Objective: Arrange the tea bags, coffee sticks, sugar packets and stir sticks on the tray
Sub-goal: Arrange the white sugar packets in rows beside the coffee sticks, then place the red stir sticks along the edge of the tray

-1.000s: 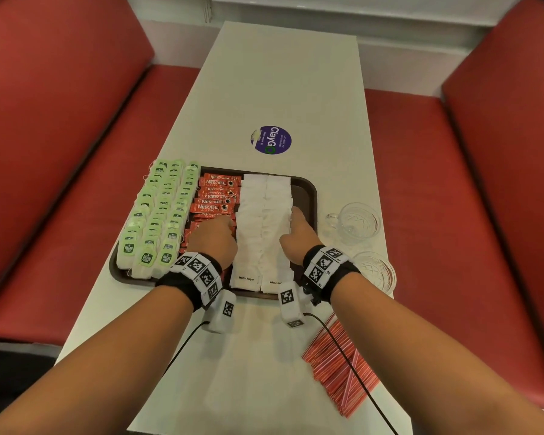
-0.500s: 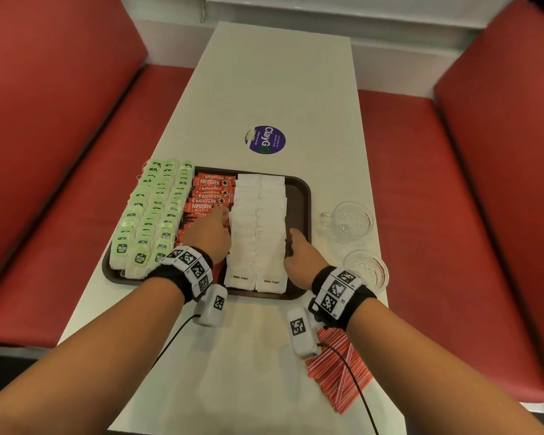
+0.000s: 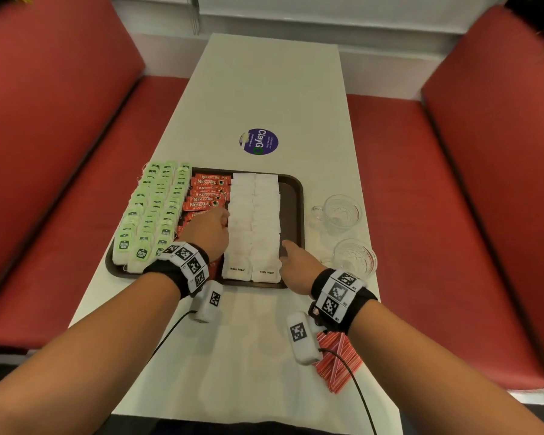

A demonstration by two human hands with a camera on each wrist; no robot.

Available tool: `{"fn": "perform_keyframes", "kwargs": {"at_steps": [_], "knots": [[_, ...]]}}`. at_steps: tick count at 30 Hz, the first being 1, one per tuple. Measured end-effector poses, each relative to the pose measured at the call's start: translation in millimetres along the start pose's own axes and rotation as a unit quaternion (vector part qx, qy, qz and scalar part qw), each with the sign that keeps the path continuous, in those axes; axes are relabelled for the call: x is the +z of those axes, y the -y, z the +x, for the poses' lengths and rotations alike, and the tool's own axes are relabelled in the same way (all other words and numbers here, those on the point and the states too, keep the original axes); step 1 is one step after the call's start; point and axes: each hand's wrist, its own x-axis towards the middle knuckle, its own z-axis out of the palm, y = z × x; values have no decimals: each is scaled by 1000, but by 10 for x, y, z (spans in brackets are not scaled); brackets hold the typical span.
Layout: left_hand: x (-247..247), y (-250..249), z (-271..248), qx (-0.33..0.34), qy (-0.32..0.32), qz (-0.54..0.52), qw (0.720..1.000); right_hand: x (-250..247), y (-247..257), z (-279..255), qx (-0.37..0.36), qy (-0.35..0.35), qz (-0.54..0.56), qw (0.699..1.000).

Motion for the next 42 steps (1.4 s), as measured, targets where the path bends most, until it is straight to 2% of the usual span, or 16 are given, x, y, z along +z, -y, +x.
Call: {"fn": "perform_keyframes", "kwargs": {"at_steps": [4,8,11,14,18,21,26,29,34,38,42], "knots": [[-40,70,-251,-2,18,13,1000,86,81,-58,-10,18,-3,1000],[-102,19,-496,12,13,15,1000,65,104,-163,-48,-14,-23,998],[-102,-164,-664,61,22,30,997,-36,39,-332,-81,-16,-34,996],[0,-474,-848,132,59,49,988,-190,-110,-565,-129,-40,-81,988],[305,-903,-1072,187,139,107,966,-344,-369,-893,-167,-49,-182,968],[605,-1135,-1201,191,191,169,948,-417,-636,-1089,-152,-26,-285,946],[902,-1359,-1383,169,232,237,928,-424,-1101,-1163,-90,-18,-420,903],[1003,-1415,-1462,165,238,239,927,-390,-1294,-1116,-94,-40,-455,884],[1126,-1462,-1515,200,228,236,923,-361,-1347,-965,-122,-62,-494,858],[1133,-1447,-1454,245,235,231,912,-346,-1253,-850,-140,-54,-488,860],[951,-1378,-1325,274,273,219,896,-235,-1169,-766,-125,-42,-424,896]]}}
